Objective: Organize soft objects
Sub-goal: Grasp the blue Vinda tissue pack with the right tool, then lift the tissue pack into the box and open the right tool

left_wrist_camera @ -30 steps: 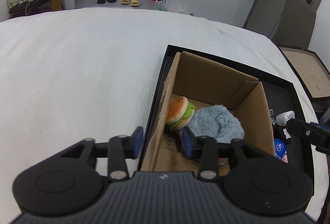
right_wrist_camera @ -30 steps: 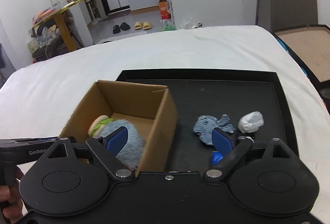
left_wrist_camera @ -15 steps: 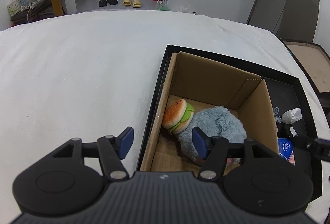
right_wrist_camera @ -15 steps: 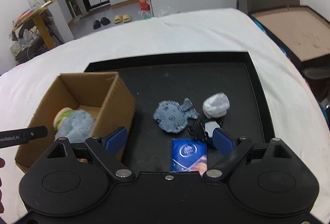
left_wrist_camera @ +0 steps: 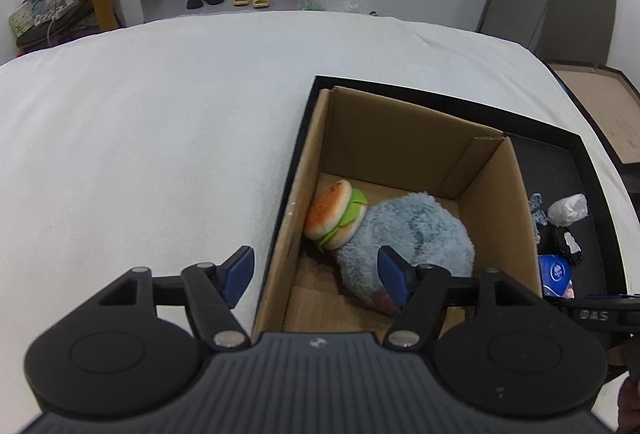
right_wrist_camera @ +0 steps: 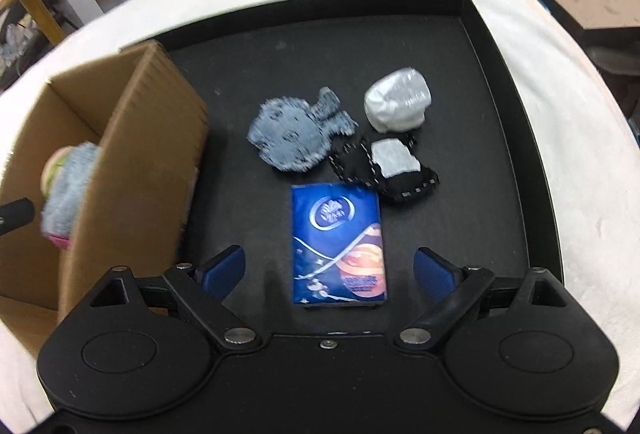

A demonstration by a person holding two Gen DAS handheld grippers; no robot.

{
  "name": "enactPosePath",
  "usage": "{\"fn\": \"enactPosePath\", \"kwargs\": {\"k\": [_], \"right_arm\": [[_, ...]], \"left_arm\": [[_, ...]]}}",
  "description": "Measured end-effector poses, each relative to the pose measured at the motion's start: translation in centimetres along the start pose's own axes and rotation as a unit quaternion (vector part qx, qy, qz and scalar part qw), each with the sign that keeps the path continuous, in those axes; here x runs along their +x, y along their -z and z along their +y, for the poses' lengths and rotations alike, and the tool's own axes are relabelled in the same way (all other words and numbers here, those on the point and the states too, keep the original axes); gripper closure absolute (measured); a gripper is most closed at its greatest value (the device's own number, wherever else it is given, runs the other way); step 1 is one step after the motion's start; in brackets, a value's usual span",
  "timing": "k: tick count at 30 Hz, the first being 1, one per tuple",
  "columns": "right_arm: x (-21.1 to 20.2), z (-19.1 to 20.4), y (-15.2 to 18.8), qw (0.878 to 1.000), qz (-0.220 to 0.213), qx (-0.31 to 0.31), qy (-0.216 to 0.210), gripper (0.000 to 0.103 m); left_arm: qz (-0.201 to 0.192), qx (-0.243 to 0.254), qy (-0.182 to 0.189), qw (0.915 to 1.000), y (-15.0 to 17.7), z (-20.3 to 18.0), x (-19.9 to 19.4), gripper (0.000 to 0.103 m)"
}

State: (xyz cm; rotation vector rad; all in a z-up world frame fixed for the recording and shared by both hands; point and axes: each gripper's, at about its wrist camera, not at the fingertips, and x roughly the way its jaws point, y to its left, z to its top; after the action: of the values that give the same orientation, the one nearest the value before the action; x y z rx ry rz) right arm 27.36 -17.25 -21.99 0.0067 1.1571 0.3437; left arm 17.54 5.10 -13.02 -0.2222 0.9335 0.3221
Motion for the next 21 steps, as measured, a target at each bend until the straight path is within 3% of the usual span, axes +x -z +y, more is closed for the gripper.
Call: {"fn": "enactPosePath", "kwargs": {"k": [7, 9, 11, 21], "right_arm": [[2.1, -0.1, 0.5, 0.999, 0.036, -0.02, 0.026, 0.015], [2.0, -0.2, 0.6, 0.998, 0.023, -0.027, 0.043, 0.026], [1.5, -0.5, 0.6, 0.999, 0.011, -0.022, 0.047, 0.051], [-0.9, -1.8, 0.6, 1.0, -0.01, -0.005, 0.013, 0.052]], "left_arm": [[0.005, 0.007, 0.009, 0.9999, 0.1, -0.7, 0.1, 0.036], [0.004, 0.011, 0.005, 0.9999, 0.2, -1.0, 0.1, 0.035], [0.003, 0.011, 0.002, 0.9999, 0.2, -1.1, 0.1, 0.035], [0.002, 0.004, 0.005, 1.0, 0.3, -0.8, 0.0, 0.035]]}}
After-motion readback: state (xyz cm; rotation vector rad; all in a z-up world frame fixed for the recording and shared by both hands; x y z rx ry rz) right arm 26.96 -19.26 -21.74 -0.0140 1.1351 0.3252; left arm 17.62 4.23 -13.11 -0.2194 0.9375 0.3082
